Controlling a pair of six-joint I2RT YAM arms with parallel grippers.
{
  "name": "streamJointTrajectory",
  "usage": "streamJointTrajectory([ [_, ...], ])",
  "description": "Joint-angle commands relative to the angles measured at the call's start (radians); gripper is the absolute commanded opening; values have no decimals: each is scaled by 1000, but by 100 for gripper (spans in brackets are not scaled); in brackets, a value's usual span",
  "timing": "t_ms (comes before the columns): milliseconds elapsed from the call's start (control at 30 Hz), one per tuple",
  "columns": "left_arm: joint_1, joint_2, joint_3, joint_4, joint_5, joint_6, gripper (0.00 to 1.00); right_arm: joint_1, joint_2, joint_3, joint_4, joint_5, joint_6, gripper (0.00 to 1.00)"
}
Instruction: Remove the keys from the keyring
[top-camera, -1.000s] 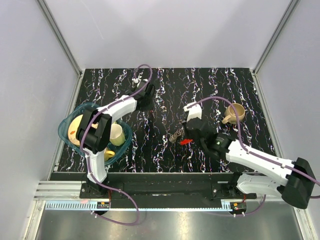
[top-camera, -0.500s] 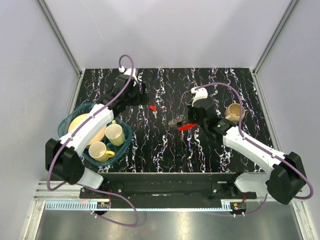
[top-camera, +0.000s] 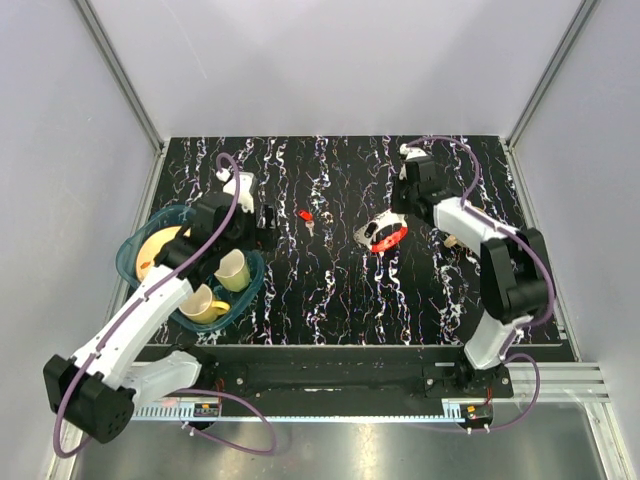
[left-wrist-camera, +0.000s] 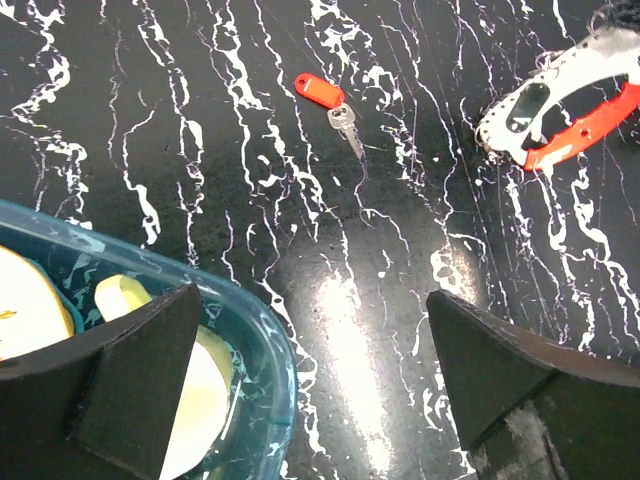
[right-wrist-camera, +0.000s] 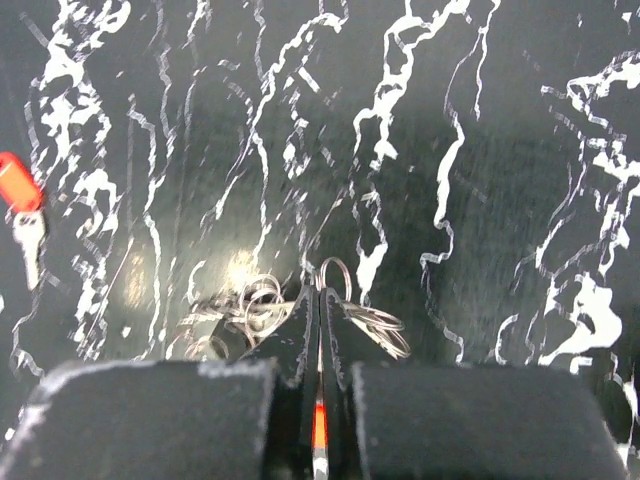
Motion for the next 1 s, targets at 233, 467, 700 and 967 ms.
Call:
streamJointTrajectory([
  [233,3,-112,-65,83,-27,33,99,-81,274,332,-131,121,-75,4],
  [467,3,-134,-70,101,25,30,99,-69,154,392,-293,66,-46,83],
  [700,3,-213,-93,152,43,36,99,0,-273,142,-298,-139,72,100],
  [967,3,-341,-158,306,296,18,99,61,-802,-136,-327,-135,263,100],
])
